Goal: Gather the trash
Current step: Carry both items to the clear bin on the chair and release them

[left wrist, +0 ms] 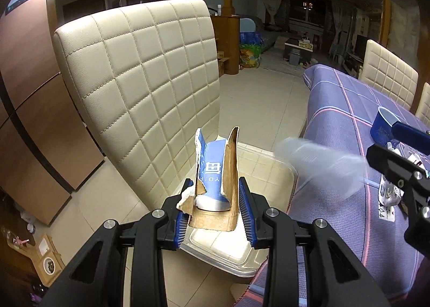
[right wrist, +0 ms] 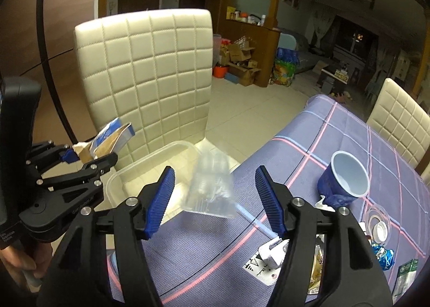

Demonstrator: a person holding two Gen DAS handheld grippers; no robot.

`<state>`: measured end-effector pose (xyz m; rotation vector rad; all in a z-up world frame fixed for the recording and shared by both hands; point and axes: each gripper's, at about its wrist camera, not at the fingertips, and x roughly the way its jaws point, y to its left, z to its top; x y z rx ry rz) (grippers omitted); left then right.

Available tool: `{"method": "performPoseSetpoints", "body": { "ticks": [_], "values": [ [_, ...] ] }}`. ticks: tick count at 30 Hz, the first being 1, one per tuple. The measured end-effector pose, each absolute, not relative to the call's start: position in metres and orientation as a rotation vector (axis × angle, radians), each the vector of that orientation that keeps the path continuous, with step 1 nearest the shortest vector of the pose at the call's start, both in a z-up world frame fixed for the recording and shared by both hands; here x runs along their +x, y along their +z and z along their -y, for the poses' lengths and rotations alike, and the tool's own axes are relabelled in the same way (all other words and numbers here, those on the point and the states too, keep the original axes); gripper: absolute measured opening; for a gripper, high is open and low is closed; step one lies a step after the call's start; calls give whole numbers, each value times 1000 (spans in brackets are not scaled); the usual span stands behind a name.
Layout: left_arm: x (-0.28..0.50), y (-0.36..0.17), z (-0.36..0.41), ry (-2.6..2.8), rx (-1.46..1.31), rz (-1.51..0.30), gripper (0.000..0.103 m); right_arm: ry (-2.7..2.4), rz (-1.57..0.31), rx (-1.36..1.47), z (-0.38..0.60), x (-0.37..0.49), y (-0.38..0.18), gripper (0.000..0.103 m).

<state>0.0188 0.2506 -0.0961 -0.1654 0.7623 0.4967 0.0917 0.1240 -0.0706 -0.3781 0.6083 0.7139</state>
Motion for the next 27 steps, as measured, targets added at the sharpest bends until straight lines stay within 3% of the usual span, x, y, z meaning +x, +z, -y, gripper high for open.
{"method": "performPoseSetpoints", "body": {
  "ticks": [27],
  "values": [
    [56,-102,-237,427,-166,-771,34,641,-643,-330,-101,107,-79,67]
  ]
}}
